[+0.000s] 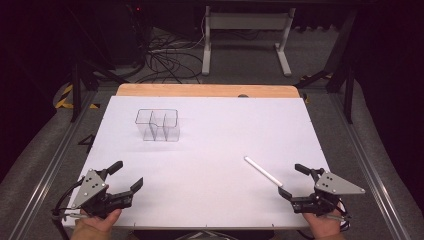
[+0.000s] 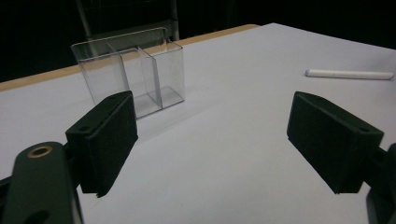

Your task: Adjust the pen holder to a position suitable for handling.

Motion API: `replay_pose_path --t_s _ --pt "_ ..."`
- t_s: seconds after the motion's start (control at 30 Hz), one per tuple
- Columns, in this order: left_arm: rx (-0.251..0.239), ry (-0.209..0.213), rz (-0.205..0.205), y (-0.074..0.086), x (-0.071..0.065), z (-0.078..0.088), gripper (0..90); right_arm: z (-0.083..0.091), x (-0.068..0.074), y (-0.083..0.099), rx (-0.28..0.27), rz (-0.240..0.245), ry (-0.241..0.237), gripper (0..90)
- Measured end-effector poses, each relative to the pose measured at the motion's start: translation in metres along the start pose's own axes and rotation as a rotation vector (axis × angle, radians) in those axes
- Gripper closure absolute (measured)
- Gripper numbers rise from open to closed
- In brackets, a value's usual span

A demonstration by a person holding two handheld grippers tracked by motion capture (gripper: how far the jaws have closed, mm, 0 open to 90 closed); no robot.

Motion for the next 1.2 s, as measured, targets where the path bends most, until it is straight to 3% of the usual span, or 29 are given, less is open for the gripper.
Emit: replay_pose_path --t_s 0.3,0.5,0.77,0.93,0.97,1.2 --pt "0.001 0.025 0.042 -0.001 0.003 0.000 16.3 0.000 0.001 0.001 0.002 0.004 -0.004 8.4" --pt "0.002 0.086 0.051 -0.003 0.005 0.001 15.0 -0.001 0.001 0.001 0.008 0.003 -0.014 8.8" --pt "0.030 0.057 -0.003 -0.006 0.004 -0.001 22.8 -0.002 0.001 0.002 0.006 -0.003 -0.027 9.1" --pt "0.045 0.075 0.007 -0.014 0.005 -0.005 21.4 -0.003 0.001 0.002 0.010 -0.006 -0.034 9.2" --pt "0.068 0.079 -0.003 -0.019 0.007 -0.009 21.2 -0.003 0.001 0.002 0.009 -0.009 -0.036 9.2" --pt "0.089 0.082 -0.012 -0.032 0.013 -0.016 21.3 -0.003 0.001 0.002 0.009 -0.010 -0.041 9.2"
Point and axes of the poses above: each handheld gripper's, and its own axes: z roughly backward along the jaws, y roughly out of its underside, x roughly to its left, the point moved 1 cm from there along -z, roughly forward along the jaws, and after that the axes turned 4 degrees about -z, right-handed, at the moved point
